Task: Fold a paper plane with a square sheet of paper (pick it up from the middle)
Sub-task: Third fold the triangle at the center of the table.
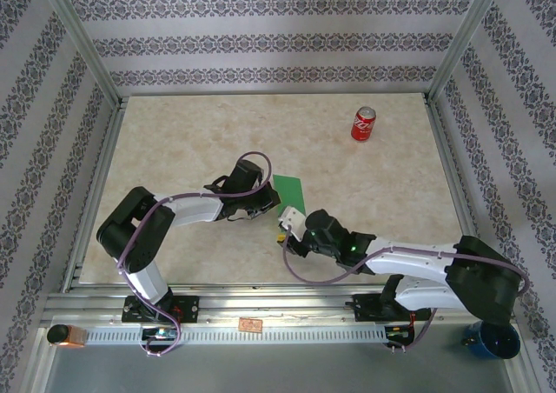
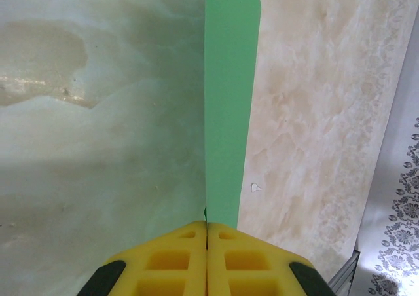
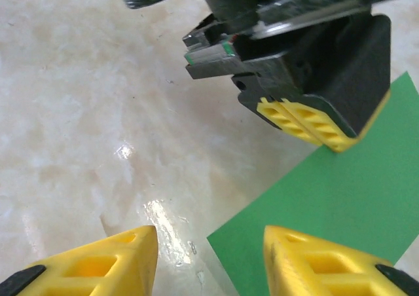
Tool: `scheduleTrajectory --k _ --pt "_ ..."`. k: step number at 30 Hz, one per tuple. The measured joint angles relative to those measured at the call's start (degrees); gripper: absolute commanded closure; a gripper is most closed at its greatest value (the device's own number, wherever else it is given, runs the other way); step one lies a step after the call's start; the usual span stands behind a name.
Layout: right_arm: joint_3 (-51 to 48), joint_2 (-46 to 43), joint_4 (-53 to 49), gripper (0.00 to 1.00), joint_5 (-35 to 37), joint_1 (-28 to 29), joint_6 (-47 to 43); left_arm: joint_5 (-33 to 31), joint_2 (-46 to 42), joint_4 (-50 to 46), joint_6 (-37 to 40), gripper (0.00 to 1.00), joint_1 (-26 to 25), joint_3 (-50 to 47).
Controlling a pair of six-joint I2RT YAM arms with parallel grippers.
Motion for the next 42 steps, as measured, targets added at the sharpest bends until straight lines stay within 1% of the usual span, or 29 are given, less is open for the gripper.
scheduleTrajectory --k 5,8,15,23,26,31,36,42 --pt "0.00 3.72 3.21 0.48 9.25 4.57 -3.89 0.00 -0.09 0.02 -0.46 0.93 0.00 -0.20" --pt "0.00 5.51 3.74 0.48 12.87 5.53 -5.16 0.00 -0.09 0.02 -0.63 0.93 0.00 -0.20" --pt "0.00 7.80 5.73 0.48 15.61 5.99 -5.81 -0.02 -0.09 0.02 -0.85 0.93 0.00 -0.20" --pt "0.00 11.54 6.73 0.47 16.55 7.10 -6.84 -0.02 -0.09 0.02 -0.90 0.94 0.00 -0.20" --pt "0.07 12.66 7.78 0.48 17.90 7.10 -6.84 -0.02 -0.09 0.02 -0.90 0.94 0.00 -0.20" --pt "0.37 13.60 8.70 0.52 21.64 7.85 -6.84 -0.04 -0.09 0.02 -0.90 0.94 0.00 -0.20" --pt "-0.04 13.57 11.82 0.61 23.08 7.85 -6.67 -0.50 -0.09 0.02 -0.87 0.94 0.00 -0.26" --pt "-0.92 13.55 12.90 0.68 24.20 7.85 -5.90 -0.92 -0.09 0.02 -0.90 0.94 0.00 -0.48"
